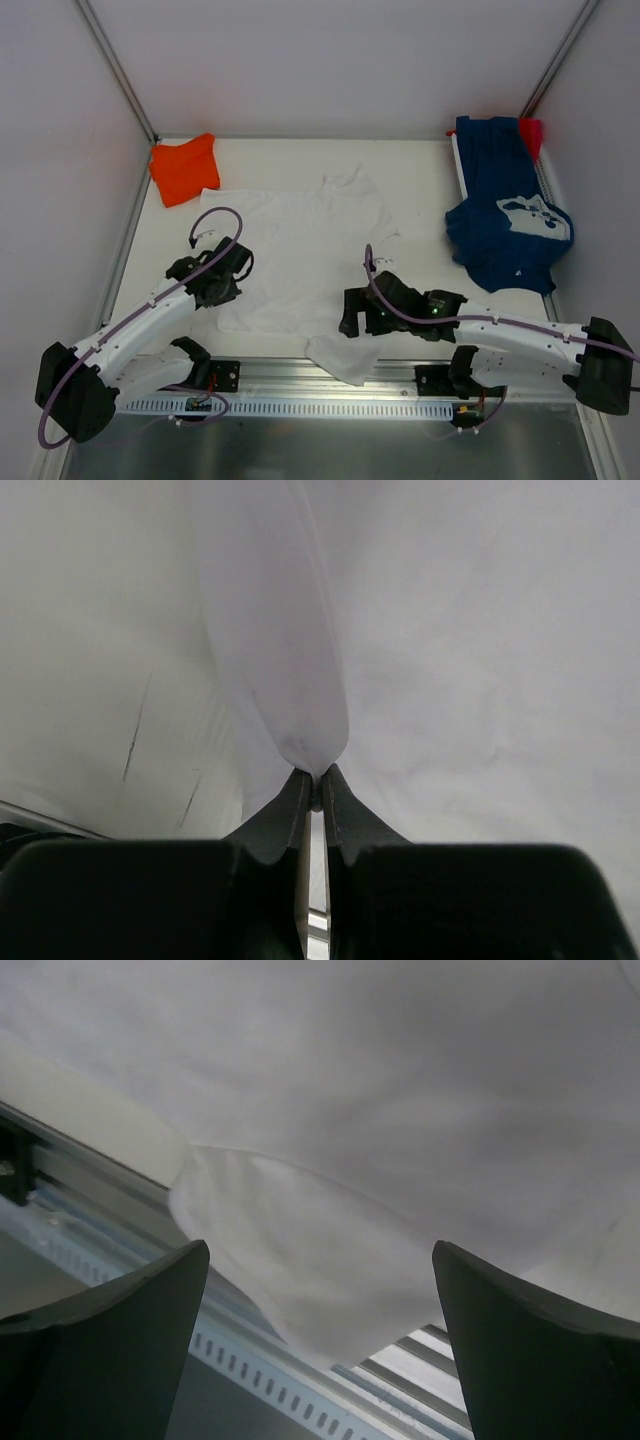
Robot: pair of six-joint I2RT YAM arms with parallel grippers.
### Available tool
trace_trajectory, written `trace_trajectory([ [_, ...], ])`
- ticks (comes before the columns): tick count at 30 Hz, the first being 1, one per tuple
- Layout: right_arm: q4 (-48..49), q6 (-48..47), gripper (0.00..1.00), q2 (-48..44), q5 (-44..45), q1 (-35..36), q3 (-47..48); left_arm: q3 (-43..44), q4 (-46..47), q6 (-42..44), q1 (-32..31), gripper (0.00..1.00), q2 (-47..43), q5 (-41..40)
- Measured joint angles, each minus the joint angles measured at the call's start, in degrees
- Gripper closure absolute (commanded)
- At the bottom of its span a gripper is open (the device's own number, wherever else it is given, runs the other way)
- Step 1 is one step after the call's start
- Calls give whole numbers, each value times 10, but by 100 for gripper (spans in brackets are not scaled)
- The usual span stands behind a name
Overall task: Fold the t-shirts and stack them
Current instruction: Flatten out the tshirt
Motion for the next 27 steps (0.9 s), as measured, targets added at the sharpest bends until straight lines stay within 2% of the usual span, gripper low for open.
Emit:
trace_trajectory([
  [3, -32, 85, 1, -20, 81, 75, -47, -2, 2, 0, -3, 100, -8, -3],
  [8, -219, 293, 1, -68, 217, 240, -58, -5, 5, 1, -10, 100, -17, -4],
  [10, -261, 378, 1, -40, 246, 305, -57, -6, 5, 2, -12, 100, -19, -4],
  [13, -309, 467, 1, 78, 275, 364, -28, -7, 6, 2, -15, 100, -23, -5],
  [16, -329, 521, 1, 170, 302, 386, 22, -8, 6, 2, -19, 100, -25, -7],
  [23, -296, 549, 1, 141, 338, 393, 35, -8, 8, 2, -27, 100, -25, -9],
  [27, -306, 548, 1, 166, 353, 398, 89, -8, 8, 2, -27, 100, -25, -12],
])
